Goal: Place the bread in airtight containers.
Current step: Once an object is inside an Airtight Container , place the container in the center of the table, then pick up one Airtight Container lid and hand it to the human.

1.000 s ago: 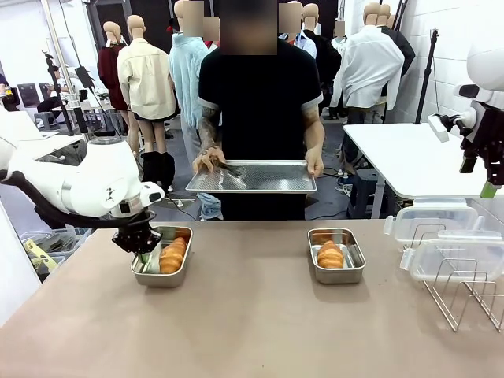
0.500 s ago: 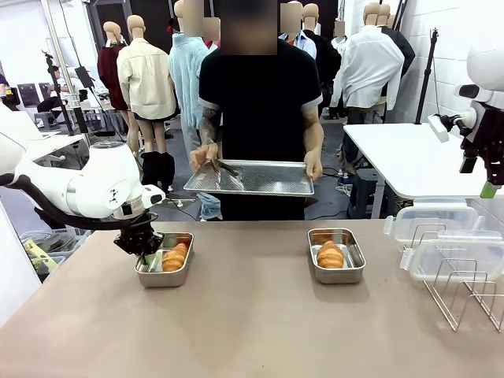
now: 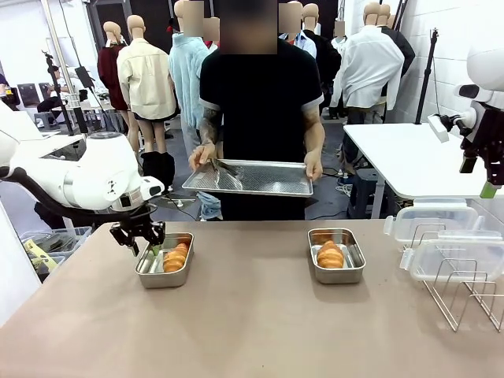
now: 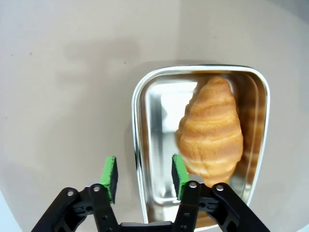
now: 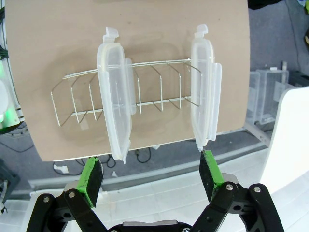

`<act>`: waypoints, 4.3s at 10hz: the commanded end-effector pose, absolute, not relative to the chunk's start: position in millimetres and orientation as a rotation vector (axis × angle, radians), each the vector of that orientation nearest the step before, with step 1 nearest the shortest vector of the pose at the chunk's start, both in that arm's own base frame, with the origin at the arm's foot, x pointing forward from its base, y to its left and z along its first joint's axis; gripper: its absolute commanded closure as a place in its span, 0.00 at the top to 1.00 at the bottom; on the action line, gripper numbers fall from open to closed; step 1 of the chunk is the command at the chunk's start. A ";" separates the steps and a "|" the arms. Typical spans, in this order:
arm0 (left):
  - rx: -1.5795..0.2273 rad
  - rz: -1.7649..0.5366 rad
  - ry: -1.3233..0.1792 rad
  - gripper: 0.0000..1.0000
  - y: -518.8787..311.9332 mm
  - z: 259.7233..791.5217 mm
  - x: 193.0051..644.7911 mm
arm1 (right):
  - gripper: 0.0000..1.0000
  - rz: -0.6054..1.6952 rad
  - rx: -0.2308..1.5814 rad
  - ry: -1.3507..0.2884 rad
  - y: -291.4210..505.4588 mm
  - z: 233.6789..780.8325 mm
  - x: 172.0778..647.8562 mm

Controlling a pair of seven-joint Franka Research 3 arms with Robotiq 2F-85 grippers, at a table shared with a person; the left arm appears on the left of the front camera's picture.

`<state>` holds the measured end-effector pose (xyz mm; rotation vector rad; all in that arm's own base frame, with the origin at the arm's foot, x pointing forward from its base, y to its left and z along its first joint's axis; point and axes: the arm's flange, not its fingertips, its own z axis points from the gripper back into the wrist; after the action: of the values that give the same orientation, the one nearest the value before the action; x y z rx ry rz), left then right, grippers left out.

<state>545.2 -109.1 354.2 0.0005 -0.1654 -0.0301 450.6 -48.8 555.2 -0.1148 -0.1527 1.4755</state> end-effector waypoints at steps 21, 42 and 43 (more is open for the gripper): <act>0.041 0.013 -0.229 1.00 104.0 528.2 461.6 | 1.00 1.487 -0.111 -0.173 -49.5 554.4 452.7; 0.041 0.013 -0.229 1.00 104.0 528.2 461.6 | 1.00 1.487 -0.111 -0.173 -49.5 554.4 452.7; 0.041 0.013 -0.229 1.00 104.0 528.2 461.6 | 1.00 1.487 -0.111 -0.173 -49.5 554.4 452.7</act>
<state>463.6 104.5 526.4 0.0265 -0.2302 -0.0033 450.4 -48.9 555.5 -0.1177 -0.1511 1.4741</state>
